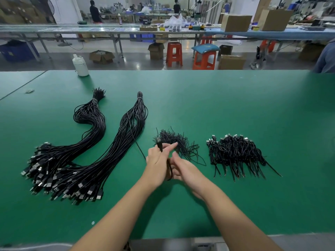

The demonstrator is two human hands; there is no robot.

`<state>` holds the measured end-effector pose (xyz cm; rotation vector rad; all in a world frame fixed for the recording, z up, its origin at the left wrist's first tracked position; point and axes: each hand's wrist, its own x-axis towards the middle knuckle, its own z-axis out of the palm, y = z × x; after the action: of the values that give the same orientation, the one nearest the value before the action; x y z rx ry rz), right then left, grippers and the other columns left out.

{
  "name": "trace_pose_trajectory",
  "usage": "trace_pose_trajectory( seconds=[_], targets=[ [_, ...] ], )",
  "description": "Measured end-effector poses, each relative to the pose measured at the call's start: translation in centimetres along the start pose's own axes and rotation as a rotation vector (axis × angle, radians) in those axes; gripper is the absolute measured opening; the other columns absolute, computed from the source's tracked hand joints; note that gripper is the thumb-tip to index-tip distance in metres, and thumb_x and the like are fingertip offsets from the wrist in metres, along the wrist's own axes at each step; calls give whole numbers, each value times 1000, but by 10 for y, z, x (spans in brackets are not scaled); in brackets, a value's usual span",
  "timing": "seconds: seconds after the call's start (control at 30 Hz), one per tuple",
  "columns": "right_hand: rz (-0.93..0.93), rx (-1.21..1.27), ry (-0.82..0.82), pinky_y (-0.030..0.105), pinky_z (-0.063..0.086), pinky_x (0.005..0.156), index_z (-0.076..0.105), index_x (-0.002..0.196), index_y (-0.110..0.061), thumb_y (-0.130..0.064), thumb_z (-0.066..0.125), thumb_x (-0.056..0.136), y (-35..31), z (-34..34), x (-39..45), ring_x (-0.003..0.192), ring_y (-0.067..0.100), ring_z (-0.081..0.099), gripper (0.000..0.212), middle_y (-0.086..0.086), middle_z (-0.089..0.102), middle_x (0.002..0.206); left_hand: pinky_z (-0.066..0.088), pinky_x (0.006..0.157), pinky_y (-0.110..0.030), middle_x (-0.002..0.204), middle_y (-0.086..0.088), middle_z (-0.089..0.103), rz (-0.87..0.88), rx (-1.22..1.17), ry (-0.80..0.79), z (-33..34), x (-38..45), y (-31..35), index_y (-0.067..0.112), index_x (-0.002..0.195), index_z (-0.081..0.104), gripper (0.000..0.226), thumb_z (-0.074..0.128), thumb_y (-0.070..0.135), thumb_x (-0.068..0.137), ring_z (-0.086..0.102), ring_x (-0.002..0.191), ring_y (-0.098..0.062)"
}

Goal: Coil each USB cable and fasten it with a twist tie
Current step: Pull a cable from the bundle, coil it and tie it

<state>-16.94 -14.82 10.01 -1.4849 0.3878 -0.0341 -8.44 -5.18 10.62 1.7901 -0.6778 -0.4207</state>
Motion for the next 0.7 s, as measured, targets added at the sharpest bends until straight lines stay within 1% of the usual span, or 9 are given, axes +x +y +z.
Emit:
trace_pose_trajectory(
  seconds=[0.07,0.17,0.23,0.3,0.33,0.4,0.5,0.6,0.7],
  targets=[
    [-47,-59,-21,30,45,73,60,79,-16,-38,36,107,-1,3,-1,57,10,50,44,-5,54,58,36,109,-41,125,6,61,-100,-187,-101,-5,4,2,38,115,69,46,25,38,102,54,121,-29],
    [-46,82,-66,26,45,65,49,67,-20,-38,41,106,3,4,0,52,16,30,43,-4,28,54,45,105,-44,114,-24,69,-173,-732,-180,-15,10,13,-1,108,69,56,21,27,105,61,118,-37],
    [-23,124,-68,28,44,64,44,62,-22,-43,43,104,8,2,0,52,18,23,46,-3,22,54,55,93,-46,105,-26,71,-155,-1081,-175,-30,18,23,-4,97,73,56,28,28,102,66,108,-38],
    [25,167,-56,29,43,64,43,60,-23,-45,46,102,12,-2,0,53,18,20,48,-2,20,56,60,67,-34,79,-14,72,-169,-1244,-286,-49,24,32,4,79,75,47,40,30,97,73,78,-27],
    [56,206,-38,29,42,63,44,59,-24,-46,49,101,14,-4,0,53,17,20,48,-2,20,56,57,56,-28,68,-11,69,-218,-1210,-419,-56,23,36,6,74,74,43,43,29,95,70,64,-23],
    [91,235,9,28,40,61,48,58,-24,-46,52,100,16,-8,2,52,16,19,47,-3,22,57,54,48,-26,69,-17,71,-296,-812,-790,-62,18,37,1,81,71,47,37,27,98,70,60,-27],
    [123,129,44,25,36,55,53,69,-18,-43,48,103,12,-6,5,49,12,23,42,-5,30,56,61,65,-35,89,-28,72,-399,-38,-1036,-52,13,18,-7,96,67,54,30,31,106,72,76,-34],
    [147,-27,109,29,36,57,49,74,-17,-37,41,106,10,-1,6,46,12,30,39,-7,32,53,55,80,-38,87,-22,69,-325,283,-783,-38,18,-1,3,94,67,47,37,36,107,61,75,-25],
    [109,-75,163,29,37,60,41,67,-18,-38,39,106,13,2,0,47,13,30,43,-7,31,53,49,95,-40,96,-4,65,-154,230,-399,-29,26,-20,9,103,68,43,36,38,105,57,87,-16]
  ],
)
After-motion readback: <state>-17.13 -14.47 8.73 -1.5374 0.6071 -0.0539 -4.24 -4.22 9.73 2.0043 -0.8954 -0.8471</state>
